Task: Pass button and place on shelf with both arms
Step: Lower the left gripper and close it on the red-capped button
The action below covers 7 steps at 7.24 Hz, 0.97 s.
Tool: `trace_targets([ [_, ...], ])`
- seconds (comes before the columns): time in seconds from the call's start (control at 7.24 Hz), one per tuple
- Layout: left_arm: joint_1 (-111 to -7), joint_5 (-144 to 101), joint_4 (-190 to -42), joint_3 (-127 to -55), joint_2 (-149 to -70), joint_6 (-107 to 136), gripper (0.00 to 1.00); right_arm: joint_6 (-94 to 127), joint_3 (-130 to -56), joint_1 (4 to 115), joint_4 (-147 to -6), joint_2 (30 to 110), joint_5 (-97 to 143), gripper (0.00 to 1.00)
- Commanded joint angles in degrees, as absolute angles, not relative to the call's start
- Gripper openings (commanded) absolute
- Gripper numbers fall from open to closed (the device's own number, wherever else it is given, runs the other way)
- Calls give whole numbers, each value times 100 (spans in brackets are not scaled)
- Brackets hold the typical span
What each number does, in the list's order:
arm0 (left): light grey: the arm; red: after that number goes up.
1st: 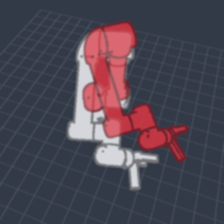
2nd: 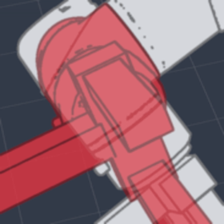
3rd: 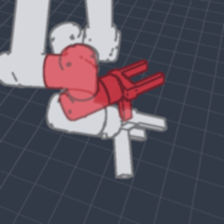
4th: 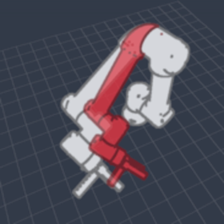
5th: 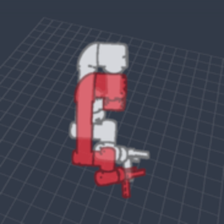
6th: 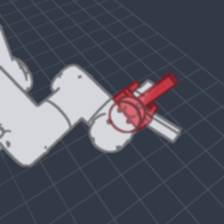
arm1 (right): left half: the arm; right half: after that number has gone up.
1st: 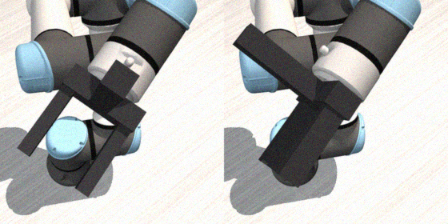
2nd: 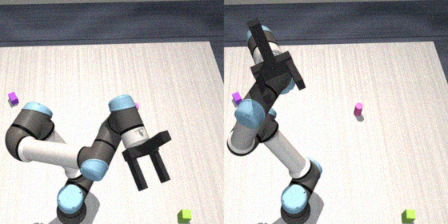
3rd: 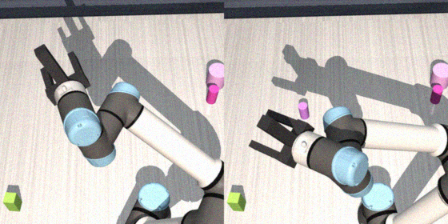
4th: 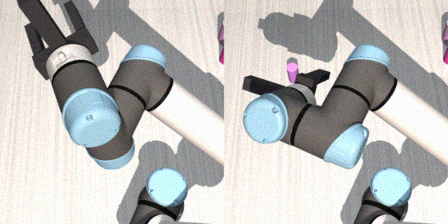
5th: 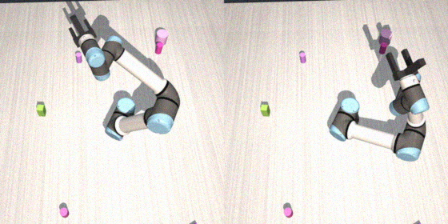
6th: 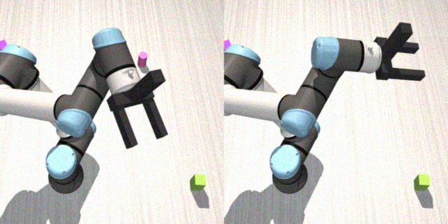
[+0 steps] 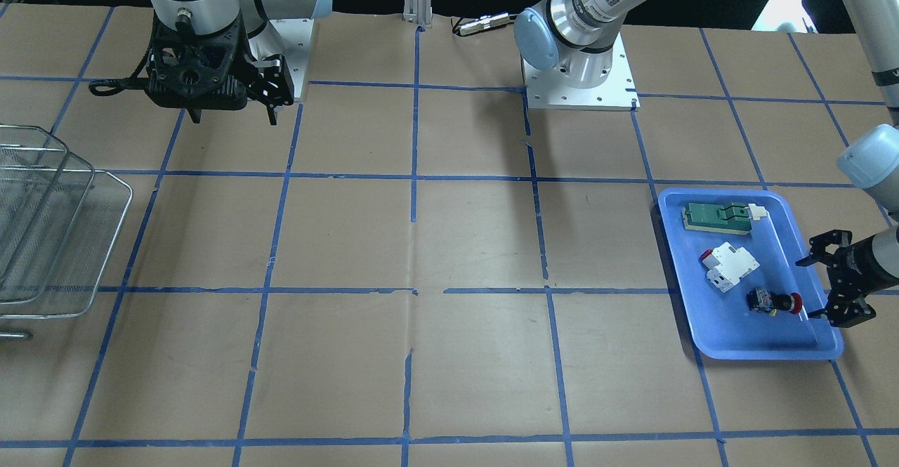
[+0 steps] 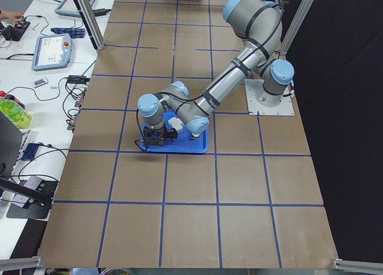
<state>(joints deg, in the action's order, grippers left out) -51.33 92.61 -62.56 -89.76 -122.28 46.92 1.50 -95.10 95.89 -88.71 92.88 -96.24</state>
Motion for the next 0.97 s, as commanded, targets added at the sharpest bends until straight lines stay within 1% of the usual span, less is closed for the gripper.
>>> trace_targets([
  [0.0, -5142, 9211, -6249, -9026, -12296, 4737, 100, 149, -9510, 9589, -8868, 9299, -9615, 100],
  [0.55, -5159, 9202, -6240, -9044, -12471, 4746, 100, 88, -9501, 9580, -8842, 9281, -9615, 100],
  [0.69, -5159, 9202, -6240, -9044, -12524, 4737, 89, -43, -9492, 9571, -8781, 9273, -9615, 100],
  [0.83, -5159, 9167, -6249, -9009, -12533, 4790, 23, -53, -9501, 9571, -8780, 9281, -9615, 100],
])
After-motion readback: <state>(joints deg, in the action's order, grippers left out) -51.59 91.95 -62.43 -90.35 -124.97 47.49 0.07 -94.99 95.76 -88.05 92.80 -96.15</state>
